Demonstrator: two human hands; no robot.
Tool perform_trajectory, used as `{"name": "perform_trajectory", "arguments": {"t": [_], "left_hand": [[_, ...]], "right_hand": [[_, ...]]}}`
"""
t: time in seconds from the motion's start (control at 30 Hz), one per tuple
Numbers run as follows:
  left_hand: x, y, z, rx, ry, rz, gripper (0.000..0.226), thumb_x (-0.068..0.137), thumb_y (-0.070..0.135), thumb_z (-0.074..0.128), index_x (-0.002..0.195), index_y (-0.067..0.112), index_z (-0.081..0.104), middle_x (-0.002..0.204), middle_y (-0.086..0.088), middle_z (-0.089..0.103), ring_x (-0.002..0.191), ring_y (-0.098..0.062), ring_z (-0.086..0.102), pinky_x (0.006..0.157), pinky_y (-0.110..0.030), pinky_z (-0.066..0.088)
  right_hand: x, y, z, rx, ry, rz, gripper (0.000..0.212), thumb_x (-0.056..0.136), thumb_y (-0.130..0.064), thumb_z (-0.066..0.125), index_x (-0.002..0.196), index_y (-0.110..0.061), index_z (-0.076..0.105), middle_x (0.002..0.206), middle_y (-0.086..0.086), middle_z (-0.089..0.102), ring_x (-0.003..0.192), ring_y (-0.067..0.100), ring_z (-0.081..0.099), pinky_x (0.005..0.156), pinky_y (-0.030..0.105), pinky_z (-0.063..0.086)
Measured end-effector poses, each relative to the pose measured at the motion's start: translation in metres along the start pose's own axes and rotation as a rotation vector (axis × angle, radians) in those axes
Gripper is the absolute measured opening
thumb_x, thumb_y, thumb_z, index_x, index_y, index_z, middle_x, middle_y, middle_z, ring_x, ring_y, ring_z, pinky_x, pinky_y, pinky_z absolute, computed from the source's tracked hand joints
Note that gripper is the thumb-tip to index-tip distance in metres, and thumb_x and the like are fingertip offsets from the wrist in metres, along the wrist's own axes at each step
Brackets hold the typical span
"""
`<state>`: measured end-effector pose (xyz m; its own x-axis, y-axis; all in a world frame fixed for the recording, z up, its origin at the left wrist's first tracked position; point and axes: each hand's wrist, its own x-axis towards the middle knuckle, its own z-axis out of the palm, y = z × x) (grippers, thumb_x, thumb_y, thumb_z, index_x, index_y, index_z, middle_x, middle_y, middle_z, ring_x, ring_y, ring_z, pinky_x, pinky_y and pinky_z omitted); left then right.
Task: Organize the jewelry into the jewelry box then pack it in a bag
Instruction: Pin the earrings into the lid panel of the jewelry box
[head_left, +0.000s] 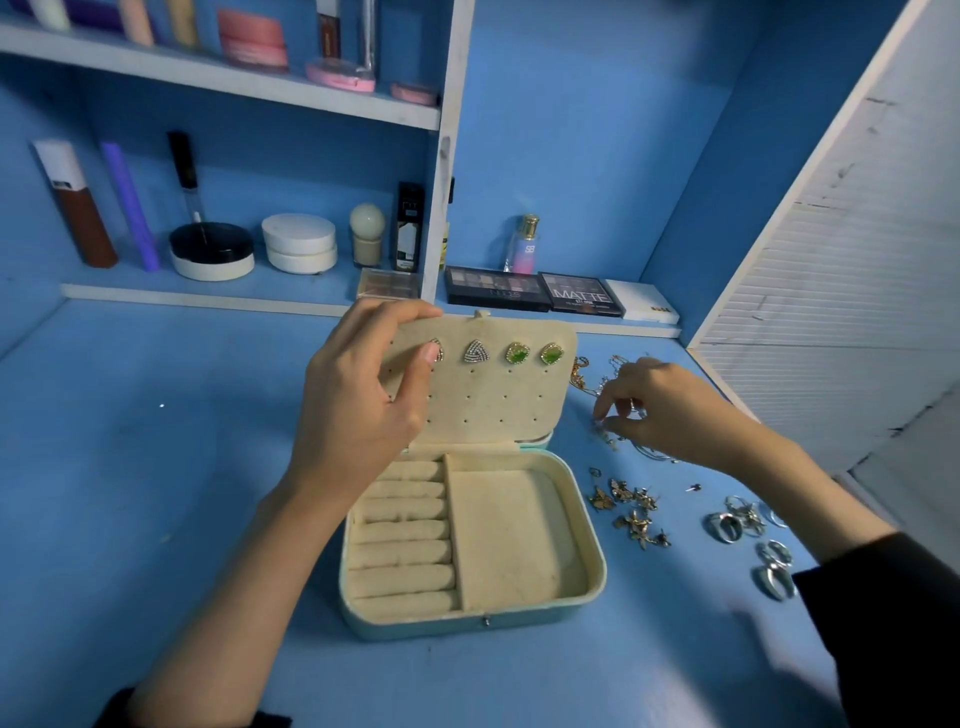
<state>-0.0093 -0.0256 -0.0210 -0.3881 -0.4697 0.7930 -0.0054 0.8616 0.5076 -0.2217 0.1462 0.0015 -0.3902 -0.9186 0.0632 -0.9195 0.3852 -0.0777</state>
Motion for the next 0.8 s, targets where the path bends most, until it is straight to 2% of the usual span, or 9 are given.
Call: {"name": "perform_trajectory", "arguments": {"t": [0.07, 0.33, 0.5, 0.67, 0.8], "left_hand": [[0.000, 0.000, 0.000, -0.001, 0.001, 0.000, 0.021, 0.085, 0.006, 0.061, 0.105, 0.003, 0.065, 0.099, 0.003, 0.057, 0.093, -0.009, 0.055, 0.086, -0.006, 0.038], [0.000, -0.001, 0.000, 0.005, -0.002, 0.007, 0.021, 0.085, 0.006, 0.061, 0.105, 0.003, 0.065, 0.100, 0.004, 0.057, 0.093, -0.008, 0.055, 0.086, -0.007, 0.038], [0.000, 0.000, 0.000, 0.004, -0.005, -0.001, 0.021, 0.085, 0.006, 0.061, 0.105, 0.003, 0.065, 0.100, 0.004, 0.057, 0.094, -0.008, 0.055, 0.086, -0.007, 0.038], [0.000, 0.000, 0.000, -0.001, -0.006, -0.006, 0.021, 0.085, 0.006, 0.061, 0.105, 0.003, 0.065, 0.099, 0.005, 0.056, 0.093, -0.007, 0.055, 0.085, -0.007, 0.038], [-0.001, 0.000, -0.001, -0.007, -0.008, -0.005, 0.020, 0.085, 0.006, 0.062, 0.105, 0.003, 0.065, 0.099, 0.005, 0.056, 0.093, -0.008, 0.055, 0.085, -0.007, 0.038]], "right_hand": [[0.000, 0.000, 0.003, -0.015, -0.004, -0.003, 0.010, 0.085, -0.023, 0.065, 0.093, -0.027, 0.070, 0.075, -0.014, 0.045, 0.081, 0.008, 0.042, 0.069, 0.025, 0.038], [0.001, -0.004, 0.008, -0.026, -0.030, -0.003, 0.011, 0.086, -0.028, 0.063, 0.094, -0.029, 0.071, 0.081, -0.007, 0.053, 0.085, 0.011, 0.044, 0.074, 0.036, 0.047], [0.004, -0.002, 0.011, -0.033, -0.031, -0.031, 0.009, 0.084, -0.027, 0.065, 0.090, -0.027, 0.071, 0.076, -0.010, 0.049, 0.082, 0.011, 0.045, 0.074, 0.038, 0.048], [0.005, 0.000, 0.012, 0.016, 0.004, -0.001, 0.006, 0.085, -0.019, 0.062, 0.087, -0.020, 0.067, 0.075, -0.013, 0.049, 0.077, 0.009, 0.046, 0.072, 0.032, 0.046], [0.003, -0.002, 0.002, 0.234, 0.064, 0.055, 0.008, 0.084, -0.011, 0.064, 0.081, -0.017, 0.068, 0.077, -0.001, 0.063, 0.067, 0.009, 0.053, 0.064, 0.018, 0.042]]}}
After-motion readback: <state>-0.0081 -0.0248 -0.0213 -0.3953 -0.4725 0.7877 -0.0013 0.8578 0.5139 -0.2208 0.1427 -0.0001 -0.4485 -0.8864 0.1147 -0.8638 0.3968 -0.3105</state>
